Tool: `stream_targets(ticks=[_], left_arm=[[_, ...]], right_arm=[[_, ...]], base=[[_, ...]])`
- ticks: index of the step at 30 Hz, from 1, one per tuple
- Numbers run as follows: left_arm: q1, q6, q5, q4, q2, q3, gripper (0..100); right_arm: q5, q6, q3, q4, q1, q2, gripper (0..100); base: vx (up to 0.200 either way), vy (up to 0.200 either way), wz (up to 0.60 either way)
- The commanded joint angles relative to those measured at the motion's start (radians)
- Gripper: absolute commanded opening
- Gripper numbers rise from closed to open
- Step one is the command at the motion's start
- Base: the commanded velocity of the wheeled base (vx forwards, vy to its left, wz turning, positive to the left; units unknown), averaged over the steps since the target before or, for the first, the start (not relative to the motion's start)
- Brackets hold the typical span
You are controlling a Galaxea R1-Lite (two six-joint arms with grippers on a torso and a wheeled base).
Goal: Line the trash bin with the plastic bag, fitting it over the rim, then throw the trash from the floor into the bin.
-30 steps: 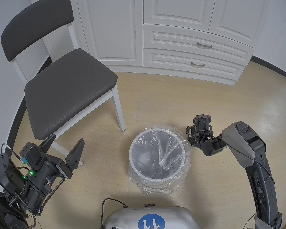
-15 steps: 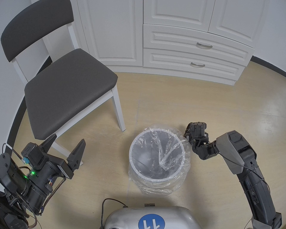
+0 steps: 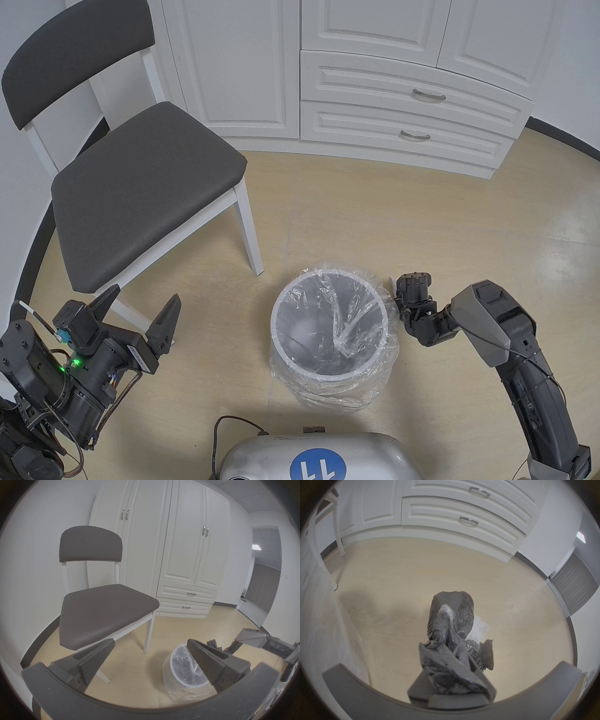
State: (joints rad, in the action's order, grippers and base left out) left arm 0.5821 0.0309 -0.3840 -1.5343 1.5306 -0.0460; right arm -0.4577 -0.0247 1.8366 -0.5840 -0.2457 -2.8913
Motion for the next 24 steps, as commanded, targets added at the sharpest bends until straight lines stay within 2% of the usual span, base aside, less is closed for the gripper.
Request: stream_targets(ticks=[1,5,18,24], left_arm=[[-0.001,-0.002,-0.033,0.000,0.051,0.012,100],[0.001,-0.002,-0.055,-0.001,0.026,0.020,100],[0.005,-0.002,-0.072,0.000,-0.055,0.046,100],[0.008,-0.003,-0.070,0.000,-0.058,0.046,100]], right_arm=[[0.065,0.002,-0.238,-0.003,0.029,0.247,0],[0.105,0.003,-0.353,-0.002,0.045,0.379,0],[0.105,0.075,-0.717,-0.010,0.054,0.814,0],[0.113,0.127,-0.887,-0.112,0.054,1.000,0]], base=[[0.000,0.000,0.00],[0.000,0.000,0.00],[0.000,0.000,0.00],[0.000,0.000,0.00]])
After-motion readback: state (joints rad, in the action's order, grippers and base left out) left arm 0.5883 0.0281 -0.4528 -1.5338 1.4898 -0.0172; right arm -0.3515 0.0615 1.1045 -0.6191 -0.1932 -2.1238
